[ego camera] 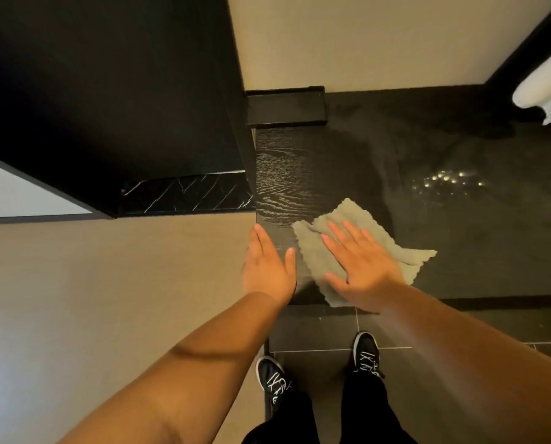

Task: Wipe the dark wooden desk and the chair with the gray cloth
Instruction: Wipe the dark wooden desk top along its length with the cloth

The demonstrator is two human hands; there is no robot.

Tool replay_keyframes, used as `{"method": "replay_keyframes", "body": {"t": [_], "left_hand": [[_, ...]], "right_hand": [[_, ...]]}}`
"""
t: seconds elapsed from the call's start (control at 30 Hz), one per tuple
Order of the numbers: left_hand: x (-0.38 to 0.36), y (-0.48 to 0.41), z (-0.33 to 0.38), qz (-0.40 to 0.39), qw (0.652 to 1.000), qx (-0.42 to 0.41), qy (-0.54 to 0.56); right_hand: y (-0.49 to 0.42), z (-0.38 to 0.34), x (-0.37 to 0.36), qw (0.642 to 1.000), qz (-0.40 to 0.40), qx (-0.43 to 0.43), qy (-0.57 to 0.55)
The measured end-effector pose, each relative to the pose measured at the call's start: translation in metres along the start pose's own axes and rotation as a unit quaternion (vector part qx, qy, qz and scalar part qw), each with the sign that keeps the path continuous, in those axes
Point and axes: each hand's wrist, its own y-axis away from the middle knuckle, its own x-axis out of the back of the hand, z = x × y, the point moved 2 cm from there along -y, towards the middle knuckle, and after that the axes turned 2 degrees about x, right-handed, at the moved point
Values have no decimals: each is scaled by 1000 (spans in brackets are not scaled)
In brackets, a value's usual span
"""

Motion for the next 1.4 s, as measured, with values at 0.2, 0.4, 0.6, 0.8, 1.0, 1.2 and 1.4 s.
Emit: {"method": "replay_keyframes", "body": {"t": [0.2,0.4,0.6,0.8,1.0,1.2,1.4], "left_hand": [[6,-9,-15,-10,998,-61,-25],[5,-9,-18,18,998,-66,-2],[6,-11,-18,23,997,-77,-10],[22,-33,-2,18,993,-92,-70],[78,-98,36,28,958,-247,-143],[81,-162,41,-73,859,-391,-323],[66,-180,21,-62,838,-445,-310]], "right_hand": [[7,14,7,983,-65,-170,16],[5,-52,2,988,-62,-141,-15],[-5,1,10,995,-99,-10,-20],[-13,12,15,996,-80,-36,-32],[-3,-45,-1,983,75,-156,-67],[-2,-40,3,990,-32,-128,-54],[-3,-56,2,911,24,-407,-63]]}}
